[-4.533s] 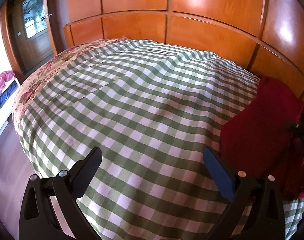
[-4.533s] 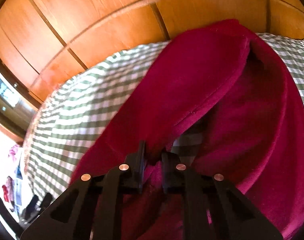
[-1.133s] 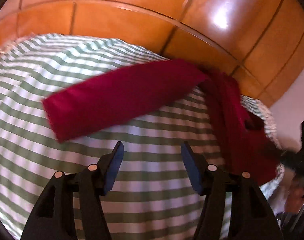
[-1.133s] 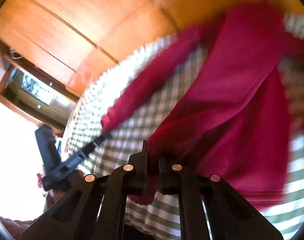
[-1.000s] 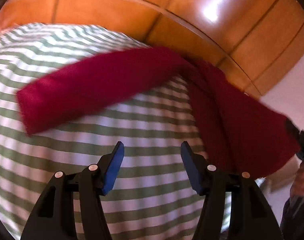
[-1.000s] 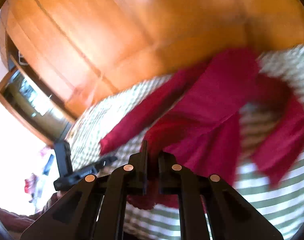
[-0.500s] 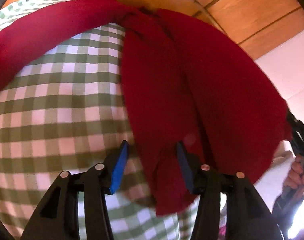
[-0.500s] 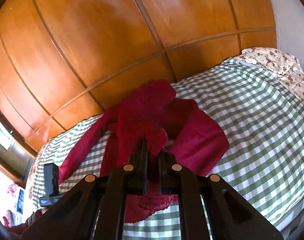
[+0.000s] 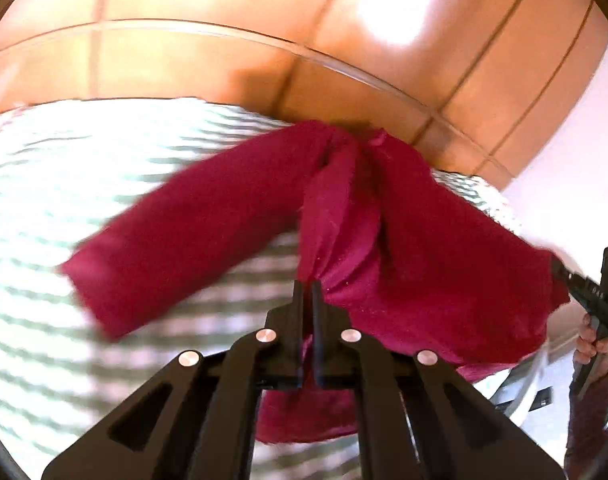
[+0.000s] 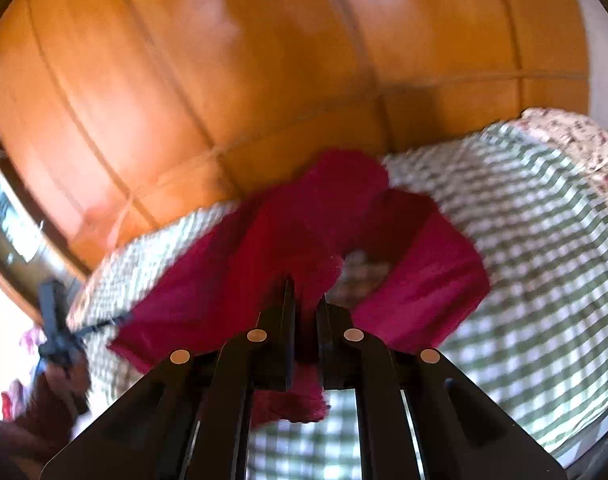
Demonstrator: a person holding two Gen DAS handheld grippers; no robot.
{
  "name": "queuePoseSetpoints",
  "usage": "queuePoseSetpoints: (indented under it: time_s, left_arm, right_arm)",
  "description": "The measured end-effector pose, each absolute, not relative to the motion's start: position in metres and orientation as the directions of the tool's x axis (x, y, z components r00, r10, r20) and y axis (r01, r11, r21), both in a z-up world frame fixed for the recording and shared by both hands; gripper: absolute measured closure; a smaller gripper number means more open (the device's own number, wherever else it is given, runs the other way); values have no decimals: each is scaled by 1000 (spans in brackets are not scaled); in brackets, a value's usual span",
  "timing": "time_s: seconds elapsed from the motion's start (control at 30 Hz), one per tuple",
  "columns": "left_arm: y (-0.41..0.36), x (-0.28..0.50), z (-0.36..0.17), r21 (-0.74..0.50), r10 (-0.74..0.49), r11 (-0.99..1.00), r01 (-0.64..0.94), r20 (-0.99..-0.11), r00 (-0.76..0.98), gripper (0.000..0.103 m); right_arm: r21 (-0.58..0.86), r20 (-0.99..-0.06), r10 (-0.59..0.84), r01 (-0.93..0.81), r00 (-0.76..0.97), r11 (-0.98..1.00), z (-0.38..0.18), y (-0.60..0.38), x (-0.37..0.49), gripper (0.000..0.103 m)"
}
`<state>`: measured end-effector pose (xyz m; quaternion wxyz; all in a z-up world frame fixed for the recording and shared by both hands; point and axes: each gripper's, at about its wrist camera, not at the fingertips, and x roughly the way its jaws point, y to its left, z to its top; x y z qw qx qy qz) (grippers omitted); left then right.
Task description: Fold small clothes
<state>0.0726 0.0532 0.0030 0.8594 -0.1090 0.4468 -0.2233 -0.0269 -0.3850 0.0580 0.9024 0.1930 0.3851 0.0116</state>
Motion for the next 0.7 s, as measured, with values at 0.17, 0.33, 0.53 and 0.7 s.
queuePoseSetpoints:
  time_s: [0.17,0.33,0.53,0.7]
  left_arm:
    - [80,25,-30,-372,-435,900,227,-770,466,101]
    - [64,4,-67,-390,-434,901,190,-804,406,99]
    - [115,20,-70,-408,-346,913,-18,-797,495,46]
    - [185,39,-66,-348,-157,904,-248,-810,564,39]
  right_arm:
    - [292,-833,187,128,521,948,-13,-352,-42,96]
    - [173,-921,91,187,380,967,-59,-357,-59,96]
    - [142,-912,60,174,405,974,-43,-360,-58,65]
    - [139,-867,40,164,496,977,-19,-351,-37,45]
